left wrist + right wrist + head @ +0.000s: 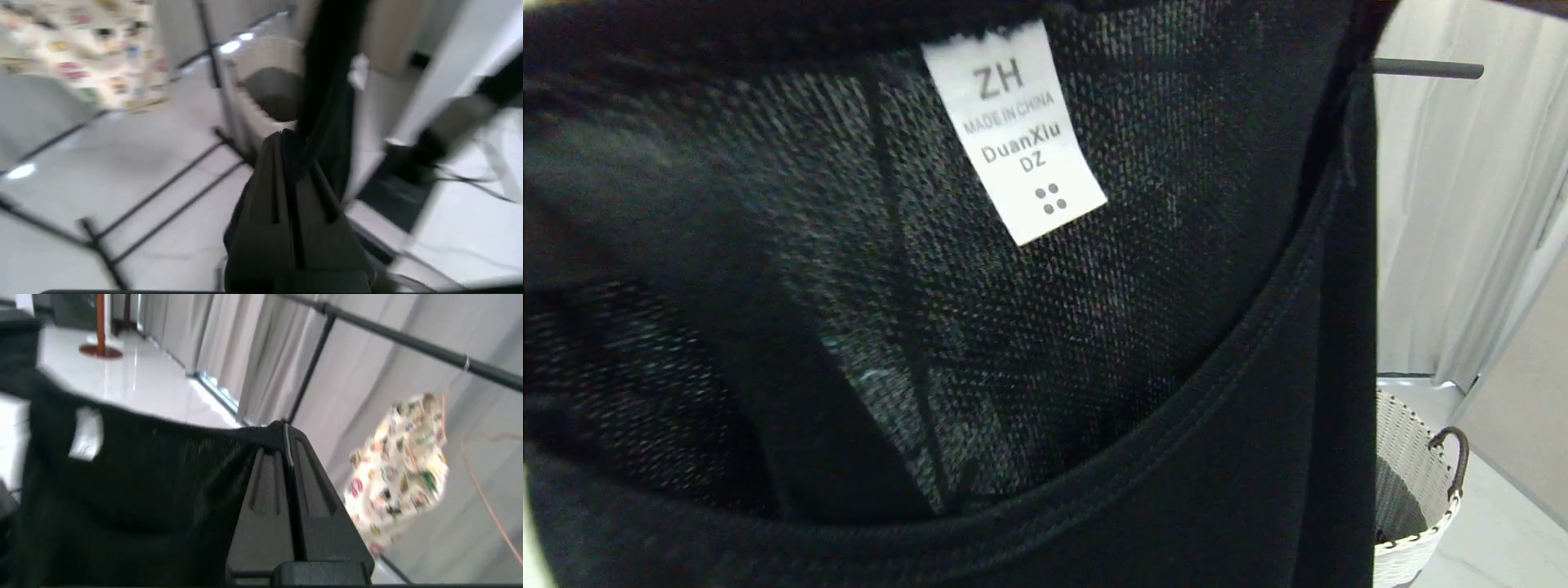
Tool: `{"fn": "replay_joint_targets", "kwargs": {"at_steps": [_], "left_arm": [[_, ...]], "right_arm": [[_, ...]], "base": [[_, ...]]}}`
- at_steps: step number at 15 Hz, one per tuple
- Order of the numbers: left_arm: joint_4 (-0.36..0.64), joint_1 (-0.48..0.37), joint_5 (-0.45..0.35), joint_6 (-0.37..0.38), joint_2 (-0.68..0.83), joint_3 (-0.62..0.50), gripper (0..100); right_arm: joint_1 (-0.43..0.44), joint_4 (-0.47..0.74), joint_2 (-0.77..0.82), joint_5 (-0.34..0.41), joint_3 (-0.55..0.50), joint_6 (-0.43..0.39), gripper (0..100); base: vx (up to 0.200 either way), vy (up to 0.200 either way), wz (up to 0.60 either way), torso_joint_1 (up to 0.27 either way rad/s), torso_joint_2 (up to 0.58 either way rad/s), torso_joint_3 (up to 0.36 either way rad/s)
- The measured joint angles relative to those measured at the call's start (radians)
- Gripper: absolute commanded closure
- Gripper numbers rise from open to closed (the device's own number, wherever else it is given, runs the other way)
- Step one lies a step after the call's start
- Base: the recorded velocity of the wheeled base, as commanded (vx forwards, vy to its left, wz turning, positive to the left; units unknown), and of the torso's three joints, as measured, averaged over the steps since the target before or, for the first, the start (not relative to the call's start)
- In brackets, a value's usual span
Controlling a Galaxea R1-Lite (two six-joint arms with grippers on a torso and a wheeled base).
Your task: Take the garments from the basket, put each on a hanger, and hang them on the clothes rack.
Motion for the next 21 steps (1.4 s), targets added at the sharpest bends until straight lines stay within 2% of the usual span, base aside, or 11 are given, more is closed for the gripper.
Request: {"fn": "replay_joint_targets", "kwargs": {"at_steps": [2, 4, 10, 14, 17, 19, 21], "left_arm": [[0.009, -0.092, 0.0, -0.056, -0.002, -0.039, 100], [0.011, -0.13, 0.0, -0.067, -0.004, -0.056, 100], [0.011, -0.153, 0.0, -0.067, -0.002, -0.056, 100], [0.021, -0.148, 0.006, -0.056, -0.002, -0.049, 100], [0.024, -0.061, 0.028, 0.031, 0.003, -0.044, 100], [0.023, 0.066, 0.032, 0.131, 0.019, -0.041, 100], [0.02, 0.176, 0.036, 0.171, 0.053, -0.039, 100]], "right_arm": [[0.0, -0.019, 0.042, 0.001, -0.006, 0.0, 100], [0.0, -0.02, 0.068, 0.001, -0.014, 0.0, 100], [-0.004, -0.018, 0.08, -0.005, -0.015, 0.0, 100], [-0.054, 0.038, 0.053, -0.007, -0.003, 0.0, 100], [-0.097, 0.233, -0.024, -0.006, 0.0, 0.001, 100], [-0.106, 0.359, -0.094, -0.004, -0.001, 0.025, 100], [-0.068, 0.418, -0.136, -0.004, 0.003, 0.035, 100]], "base": [[0.0, 0.0, 0.0, 0.0, 0.0, 0.0], [0.0, 0.0, 0.0, 0.0, 0.0, 0.0], [0.0, 0.0, 0.0, 0.0, 0.0, 0.0], [0.0, 0.0, 0.0, 0.0, 0.0, 0.0], [0.0, 0.0, 0.0, 0.0, 0.0, 0.0], [0.0, 0.0, 0.0, 0.0, 0.0, 0.0], [0.0, 0.0, 0.0, 0.0, 0.0, 0.0]]}}
